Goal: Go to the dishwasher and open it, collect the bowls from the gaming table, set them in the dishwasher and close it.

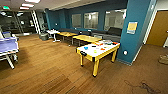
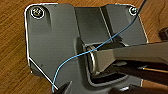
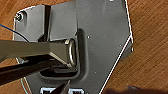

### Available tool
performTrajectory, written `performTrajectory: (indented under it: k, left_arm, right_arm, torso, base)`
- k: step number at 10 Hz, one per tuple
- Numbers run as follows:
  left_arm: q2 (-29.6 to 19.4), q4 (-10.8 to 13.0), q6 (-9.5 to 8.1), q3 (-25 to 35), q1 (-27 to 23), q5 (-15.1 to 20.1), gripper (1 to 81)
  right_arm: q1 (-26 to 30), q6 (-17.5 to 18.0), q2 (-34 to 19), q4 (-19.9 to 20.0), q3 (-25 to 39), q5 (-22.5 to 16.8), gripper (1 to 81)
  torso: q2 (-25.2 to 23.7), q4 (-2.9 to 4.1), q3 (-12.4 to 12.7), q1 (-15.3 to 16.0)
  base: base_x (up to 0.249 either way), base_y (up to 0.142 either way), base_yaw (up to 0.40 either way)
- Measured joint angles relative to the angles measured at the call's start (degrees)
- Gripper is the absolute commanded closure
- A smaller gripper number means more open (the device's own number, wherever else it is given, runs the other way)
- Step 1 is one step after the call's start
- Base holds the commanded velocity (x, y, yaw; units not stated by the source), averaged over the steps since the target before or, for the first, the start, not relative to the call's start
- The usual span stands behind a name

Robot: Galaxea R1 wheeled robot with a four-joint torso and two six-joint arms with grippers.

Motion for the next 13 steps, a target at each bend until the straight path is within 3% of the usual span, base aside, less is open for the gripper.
performTrajectory:
  k: [7, 13]
  left_arm:
    - [0.0, 0.0, 0.02, 0.0, 0.0, 0.0, 1.0]
    - [0.0, 0.0, 0.02, 0.0, -0.1, 0.0, 1.0]
  right_arm:
    - [-0.2, 0.0, 0.2, 0.0, 0.1, 0.0, 1.0]
    - [-0.4, 0.0, 0.3, 0.0, 0.1, 0.0, 1.0]
  torso:
    - [0.0, 0.00, 0.0, 0.0]
    - [0.0, 0.00, 0.0, 0.0]
  base:
    - [0.122, 0.065, 0.000]
    - [0.166, 0.000, 0.000]
